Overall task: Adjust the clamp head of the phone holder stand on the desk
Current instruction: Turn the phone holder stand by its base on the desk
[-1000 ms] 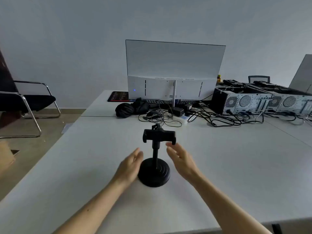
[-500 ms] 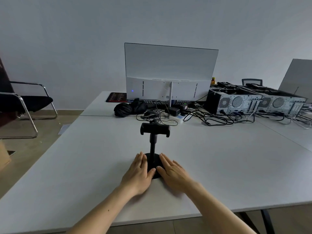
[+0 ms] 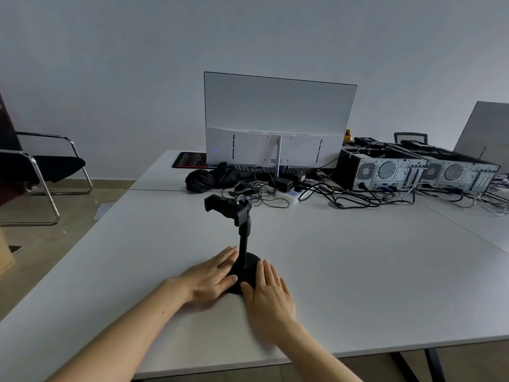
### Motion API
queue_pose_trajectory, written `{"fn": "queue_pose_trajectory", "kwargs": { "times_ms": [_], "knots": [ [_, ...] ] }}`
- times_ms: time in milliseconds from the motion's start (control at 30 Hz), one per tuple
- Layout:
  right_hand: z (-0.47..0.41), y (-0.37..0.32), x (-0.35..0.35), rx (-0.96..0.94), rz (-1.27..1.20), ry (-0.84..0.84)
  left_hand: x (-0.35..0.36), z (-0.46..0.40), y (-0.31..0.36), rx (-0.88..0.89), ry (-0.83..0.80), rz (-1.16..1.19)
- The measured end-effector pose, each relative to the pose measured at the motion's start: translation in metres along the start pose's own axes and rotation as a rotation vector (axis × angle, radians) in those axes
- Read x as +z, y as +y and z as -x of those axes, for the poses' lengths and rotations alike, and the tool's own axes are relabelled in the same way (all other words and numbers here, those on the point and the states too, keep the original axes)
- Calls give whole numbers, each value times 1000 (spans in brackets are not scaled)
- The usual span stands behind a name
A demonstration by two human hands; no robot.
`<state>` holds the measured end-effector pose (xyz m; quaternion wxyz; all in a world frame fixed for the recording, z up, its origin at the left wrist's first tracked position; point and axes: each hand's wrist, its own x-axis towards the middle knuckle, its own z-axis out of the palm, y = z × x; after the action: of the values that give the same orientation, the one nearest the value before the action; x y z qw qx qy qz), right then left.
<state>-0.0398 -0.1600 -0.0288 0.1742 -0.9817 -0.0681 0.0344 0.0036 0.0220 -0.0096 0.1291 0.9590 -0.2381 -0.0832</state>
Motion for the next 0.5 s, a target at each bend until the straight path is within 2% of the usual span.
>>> {"fn": "queue_pose_trajectory", "kwargs": {
  "times_ms": [67, 167, 300, 500],
  "knots": [
    [-1, 2, -2, -9, 5, -7, 1, 1, 2, -19, 19, 8],
    [-8, 9, -11, -61, -33, -6, 7, 4, 12, -126, 118, 159],
    [-27, 23, -29, -221, -38, -15, 25, 8, 38, -293, 248, 316],
    [-49, 29, -42, -345, 30, -156, 44, 10, 59, -400, 275, 208]
  ]
}}
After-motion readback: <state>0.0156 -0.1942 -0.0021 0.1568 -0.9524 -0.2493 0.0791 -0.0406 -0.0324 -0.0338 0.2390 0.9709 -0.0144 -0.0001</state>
